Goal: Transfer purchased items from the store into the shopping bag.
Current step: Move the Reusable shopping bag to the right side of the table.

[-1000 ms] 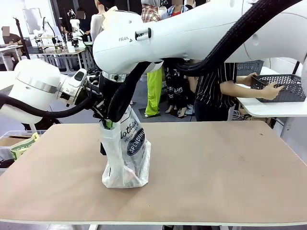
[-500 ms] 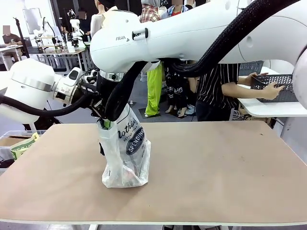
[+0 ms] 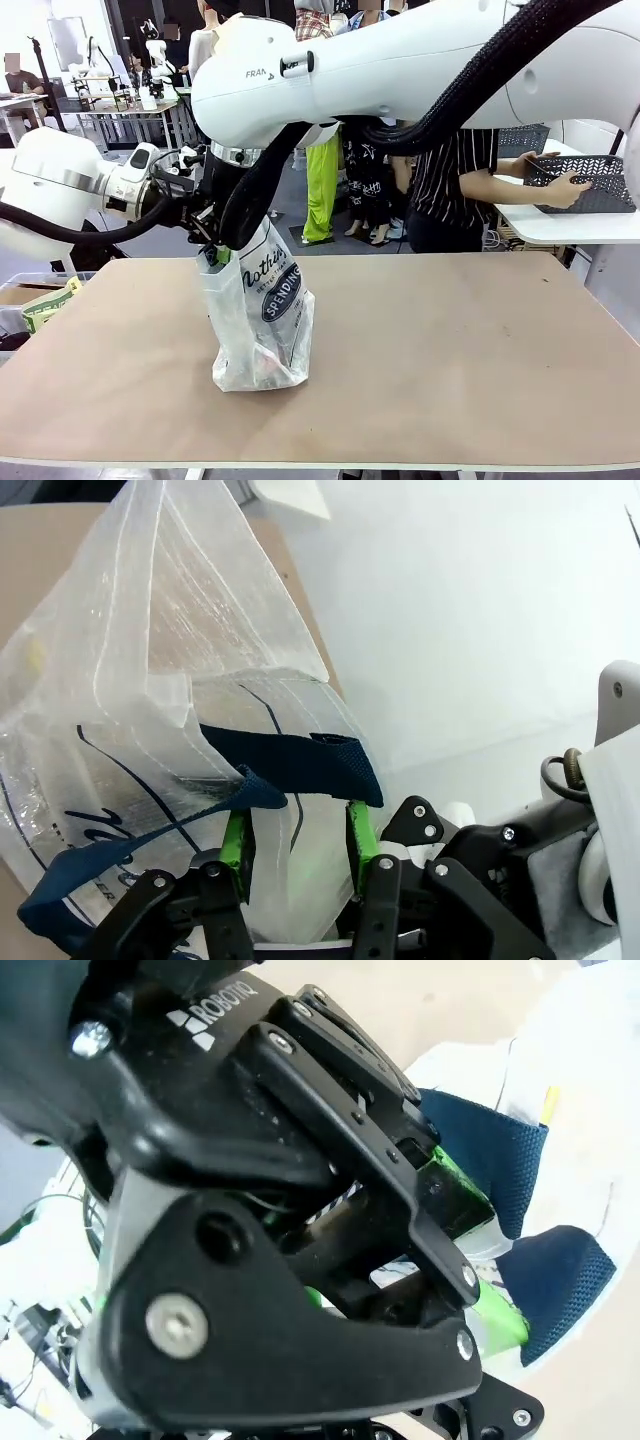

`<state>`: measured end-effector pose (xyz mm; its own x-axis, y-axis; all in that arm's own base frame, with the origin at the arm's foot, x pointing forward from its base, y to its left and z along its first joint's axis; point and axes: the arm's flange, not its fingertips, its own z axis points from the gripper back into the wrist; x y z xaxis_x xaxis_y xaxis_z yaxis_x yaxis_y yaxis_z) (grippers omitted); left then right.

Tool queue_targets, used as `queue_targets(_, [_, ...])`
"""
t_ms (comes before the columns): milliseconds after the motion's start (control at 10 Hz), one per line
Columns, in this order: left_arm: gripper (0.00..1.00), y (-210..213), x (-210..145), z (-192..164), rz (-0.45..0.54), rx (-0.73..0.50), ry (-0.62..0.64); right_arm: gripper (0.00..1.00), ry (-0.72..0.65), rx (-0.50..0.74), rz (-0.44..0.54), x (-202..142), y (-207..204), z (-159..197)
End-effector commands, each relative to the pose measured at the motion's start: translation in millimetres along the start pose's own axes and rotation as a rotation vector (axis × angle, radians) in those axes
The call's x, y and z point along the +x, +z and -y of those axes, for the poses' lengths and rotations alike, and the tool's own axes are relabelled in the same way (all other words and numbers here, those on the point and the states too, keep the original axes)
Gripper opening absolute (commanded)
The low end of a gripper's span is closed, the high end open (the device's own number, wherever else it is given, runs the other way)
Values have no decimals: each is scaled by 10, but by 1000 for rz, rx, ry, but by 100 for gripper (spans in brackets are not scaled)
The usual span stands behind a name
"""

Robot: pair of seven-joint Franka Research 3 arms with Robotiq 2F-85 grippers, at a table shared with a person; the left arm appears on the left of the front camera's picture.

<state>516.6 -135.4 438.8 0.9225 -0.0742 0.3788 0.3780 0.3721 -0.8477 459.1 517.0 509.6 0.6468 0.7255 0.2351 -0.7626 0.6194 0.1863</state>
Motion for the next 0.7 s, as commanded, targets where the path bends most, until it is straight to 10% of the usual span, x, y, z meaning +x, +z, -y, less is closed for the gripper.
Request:
queue_targets(0, [49,-22,-1,29,-45,-109,-40,0,-15,10,33,-54,-61,56])
queue_targets(600, [49,57,2,-29,-88,-251,-64,0,-27,4,43,-113,-32,75])
